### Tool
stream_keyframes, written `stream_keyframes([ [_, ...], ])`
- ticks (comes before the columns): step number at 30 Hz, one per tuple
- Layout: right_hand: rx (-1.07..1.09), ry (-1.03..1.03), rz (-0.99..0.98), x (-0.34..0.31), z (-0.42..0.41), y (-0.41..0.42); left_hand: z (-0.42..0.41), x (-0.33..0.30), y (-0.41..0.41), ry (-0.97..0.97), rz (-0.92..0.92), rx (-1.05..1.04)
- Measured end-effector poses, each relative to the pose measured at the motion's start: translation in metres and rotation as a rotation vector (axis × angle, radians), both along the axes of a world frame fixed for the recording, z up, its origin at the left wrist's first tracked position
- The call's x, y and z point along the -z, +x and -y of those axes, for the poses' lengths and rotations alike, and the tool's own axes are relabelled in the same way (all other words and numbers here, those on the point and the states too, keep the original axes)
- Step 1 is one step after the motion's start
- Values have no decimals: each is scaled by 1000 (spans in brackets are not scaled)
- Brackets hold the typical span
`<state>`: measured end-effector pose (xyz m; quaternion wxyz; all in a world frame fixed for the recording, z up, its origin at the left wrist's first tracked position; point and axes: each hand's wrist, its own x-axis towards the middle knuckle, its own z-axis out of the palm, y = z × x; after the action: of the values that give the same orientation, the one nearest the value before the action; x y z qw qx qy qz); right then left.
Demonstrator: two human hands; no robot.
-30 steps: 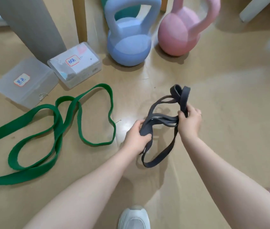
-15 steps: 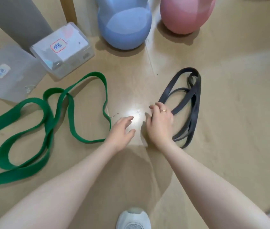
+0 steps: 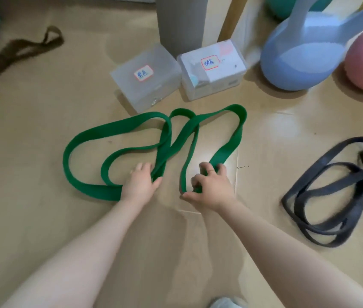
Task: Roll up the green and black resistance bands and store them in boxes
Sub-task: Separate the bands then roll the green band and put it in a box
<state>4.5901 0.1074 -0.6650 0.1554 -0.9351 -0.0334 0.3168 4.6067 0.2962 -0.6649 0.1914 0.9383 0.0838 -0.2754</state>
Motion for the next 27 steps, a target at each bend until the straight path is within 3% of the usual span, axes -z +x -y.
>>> stream_keyframes([
  [3,4,52,26,4,4,-13,1,2,-9,-16,43,49],
  [6,199,126,224,-3,20,-25,8,-10,-19,-126,129,101],
  [9,310,147,317,-20,28,-35,29,-34,-21,-433,169,64],
  [13,198,170,319,-45,19,-65,58,-52,-33,-786,124,5],
  [16,207,-48,178,-42,23,-100,53,-39,-63,-688,62,-36],
  [18,175,-207,116,-38,29,-121,39,-21,-82,-407,30,-68],
  [21,82,-263,-20,-32,30,-133,17,0,-94,-24,-132,28],
  [24,35,-315,77,-31,18,-124,5,2,-93,-46,-184,108],
  [27,264,-193,276,-41,8,-96,-8,-11,-82,-211,20,96],
])
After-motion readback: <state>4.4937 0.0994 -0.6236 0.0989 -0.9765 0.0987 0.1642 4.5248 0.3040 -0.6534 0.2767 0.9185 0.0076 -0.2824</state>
